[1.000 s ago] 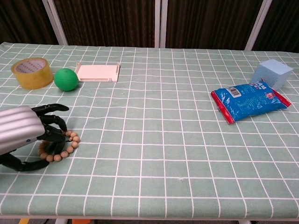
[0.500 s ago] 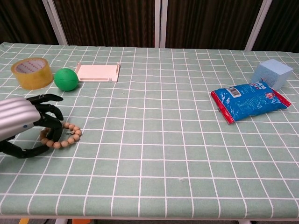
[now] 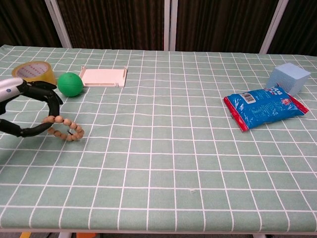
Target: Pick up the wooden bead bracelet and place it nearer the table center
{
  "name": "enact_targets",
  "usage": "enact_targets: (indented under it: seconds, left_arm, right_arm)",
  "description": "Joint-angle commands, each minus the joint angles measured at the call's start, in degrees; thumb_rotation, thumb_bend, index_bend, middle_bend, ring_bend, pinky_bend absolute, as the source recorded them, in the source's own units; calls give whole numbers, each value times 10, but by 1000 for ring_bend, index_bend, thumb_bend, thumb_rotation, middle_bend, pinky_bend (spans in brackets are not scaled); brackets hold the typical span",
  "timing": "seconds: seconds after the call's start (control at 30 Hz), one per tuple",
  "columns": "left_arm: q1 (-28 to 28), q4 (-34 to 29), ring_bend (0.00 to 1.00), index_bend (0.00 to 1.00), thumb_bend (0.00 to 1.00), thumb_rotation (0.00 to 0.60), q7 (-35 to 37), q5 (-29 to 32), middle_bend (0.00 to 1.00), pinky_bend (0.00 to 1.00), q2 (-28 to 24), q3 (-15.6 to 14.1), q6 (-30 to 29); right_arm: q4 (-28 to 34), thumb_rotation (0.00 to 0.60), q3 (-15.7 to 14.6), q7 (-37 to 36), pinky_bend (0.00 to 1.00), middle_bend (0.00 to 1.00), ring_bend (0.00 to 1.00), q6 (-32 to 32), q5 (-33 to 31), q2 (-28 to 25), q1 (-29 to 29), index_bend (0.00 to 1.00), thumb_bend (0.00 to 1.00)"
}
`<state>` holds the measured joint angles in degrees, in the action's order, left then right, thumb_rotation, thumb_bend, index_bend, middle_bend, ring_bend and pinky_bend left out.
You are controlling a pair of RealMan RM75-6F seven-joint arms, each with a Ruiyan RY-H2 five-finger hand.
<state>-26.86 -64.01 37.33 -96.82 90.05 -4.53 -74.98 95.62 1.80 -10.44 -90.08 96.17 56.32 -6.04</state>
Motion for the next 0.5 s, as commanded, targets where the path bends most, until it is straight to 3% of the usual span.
enact_targets:
  seconds: [0.03, 0.13, 0.37, 0.5]
  left_arm:
    - [-21, -77, 260, 538, 452, 600, 301, 63, 555, 106, -40, 21, 67]
    - [-38, -117, 260, 538, 455, 600, 514, 69, 566, 108, -70, 24, 99]
    - [-65, -144, 271, 550, 470, 600, 821, 31, 568, 111, -108, 6, 116]
    - [-75, -130, 319, 565, 473, 598, 901, 7, 563, 106, -108, -3, 101]
  right_arm:
    - [-1, 600, 0, -1, 0, 48, 0, -2, 1, 0, 1, 0, 123]
    - [-3, 600, 0, -4, 0, 47, 0, -4, 1, 0, 2, 0, 116]
    - [-8, 600, 1, -9, 0, 47, 0, -6, -1, 0, 4, 0, 106]
    - [-10, 600, 1, -12, 0, 47, 0, -2, -2, 2, 2, 0, 105]
